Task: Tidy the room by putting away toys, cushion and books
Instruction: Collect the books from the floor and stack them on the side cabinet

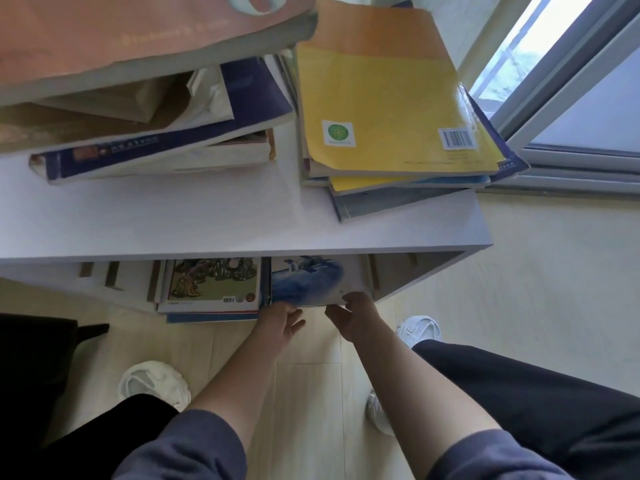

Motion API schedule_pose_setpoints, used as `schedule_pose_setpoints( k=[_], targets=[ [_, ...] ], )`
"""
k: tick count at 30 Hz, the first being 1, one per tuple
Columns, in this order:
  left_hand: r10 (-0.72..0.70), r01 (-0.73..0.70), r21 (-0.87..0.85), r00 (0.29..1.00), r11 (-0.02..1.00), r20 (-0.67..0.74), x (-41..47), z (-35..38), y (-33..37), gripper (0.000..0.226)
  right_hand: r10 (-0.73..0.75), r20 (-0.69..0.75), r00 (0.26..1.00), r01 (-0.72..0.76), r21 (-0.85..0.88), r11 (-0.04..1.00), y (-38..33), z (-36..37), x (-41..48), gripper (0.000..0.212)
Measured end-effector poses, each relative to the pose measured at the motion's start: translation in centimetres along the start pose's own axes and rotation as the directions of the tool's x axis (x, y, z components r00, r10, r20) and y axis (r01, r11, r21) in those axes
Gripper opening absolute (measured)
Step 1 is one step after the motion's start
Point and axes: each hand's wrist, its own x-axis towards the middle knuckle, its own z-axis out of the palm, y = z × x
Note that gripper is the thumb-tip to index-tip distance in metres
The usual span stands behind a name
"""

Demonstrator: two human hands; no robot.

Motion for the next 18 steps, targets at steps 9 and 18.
schedule_pose_setpoints(
  k=[9, 18],
  targets=[
    [-0.028, 0.052, 0.273, 0.995, 0.961, -0.093, -1.7, 0.1, 0.7, 0.036, 0.028, 0.063, 0.998, -0.031, 0.047, 0.998, -0.4, -0.7, -1.8, 0.021],
    [0.296, -0.304, 0.911, 0.929, 0.278, 0.220, -11.7, 1.6, 6.3, 0.019, -0.223, 0.211, 0.952, 0.300, -0.481, 0.824, -4.8, -0.3, -13.5, 0.018]
  ],
)
